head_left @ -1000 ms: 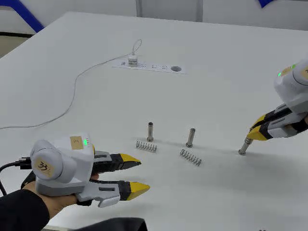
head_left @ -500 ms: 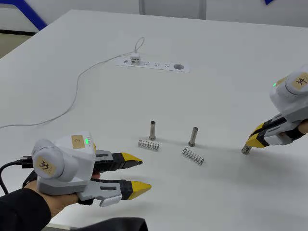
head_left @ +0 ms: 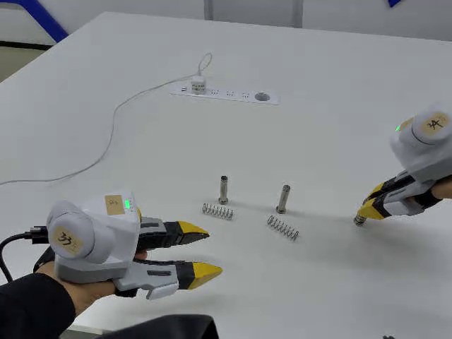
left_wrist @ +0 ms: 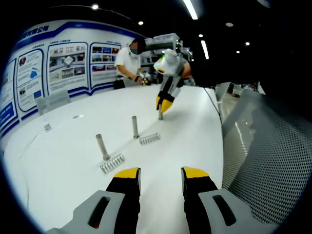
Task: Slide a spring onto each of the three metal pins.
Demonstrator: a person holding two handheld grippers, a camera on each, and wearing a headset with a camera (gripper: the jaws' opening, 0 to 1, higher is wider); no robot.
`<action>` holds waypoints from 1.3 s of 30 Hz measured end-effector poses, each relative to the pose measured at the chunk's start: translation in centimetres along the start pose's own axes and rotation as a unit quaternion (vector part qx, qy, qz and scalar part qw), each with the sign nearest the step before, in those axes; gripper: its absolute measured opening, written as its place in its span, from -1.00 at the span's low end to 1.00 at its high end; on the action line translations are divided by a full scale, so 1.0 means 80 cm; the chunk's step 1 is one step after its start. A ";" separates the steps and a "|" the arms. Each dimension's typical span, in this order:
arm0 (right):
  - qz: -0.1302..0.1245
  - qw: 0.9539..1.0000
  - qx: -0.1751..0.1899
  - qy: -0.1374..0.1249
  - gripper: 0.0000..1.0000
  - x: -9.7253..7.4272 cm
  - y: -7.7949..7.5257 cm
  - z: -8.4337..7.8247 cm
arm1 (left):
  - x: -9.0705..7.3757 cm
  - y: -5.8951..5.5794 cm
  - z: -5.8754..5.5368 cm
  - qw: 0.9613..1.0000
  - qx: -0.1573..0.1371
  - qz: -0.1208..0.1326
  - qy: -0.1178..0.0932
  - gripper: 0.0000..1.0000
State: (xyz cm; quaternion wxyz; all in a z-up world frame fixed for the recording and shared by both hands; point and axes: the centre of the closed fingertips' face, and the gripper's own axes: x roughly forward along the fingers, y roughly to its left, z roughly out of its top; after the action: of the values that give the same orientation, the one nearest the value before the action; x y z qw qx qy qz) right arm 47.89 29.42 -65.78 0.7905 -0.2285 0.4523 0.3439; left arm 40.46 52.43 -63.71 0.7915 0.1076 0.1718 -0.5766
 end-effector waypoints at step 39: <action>0.032 0.999 -0.002 -0.043 -0.60 0.007 0.099 0.033 | 0.004 -0.002 0.008 1.000 0.012 -0.010 -0.007 -0.32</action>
State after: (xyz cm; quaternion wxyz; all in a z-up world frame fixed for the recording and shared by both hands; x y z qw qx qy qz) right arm 43.66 36.59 -65.34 0.7974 -0.2004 0.4242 0.3795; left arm 40.44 51.89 -63.25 0.7855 0.1118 0.1605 -0.5871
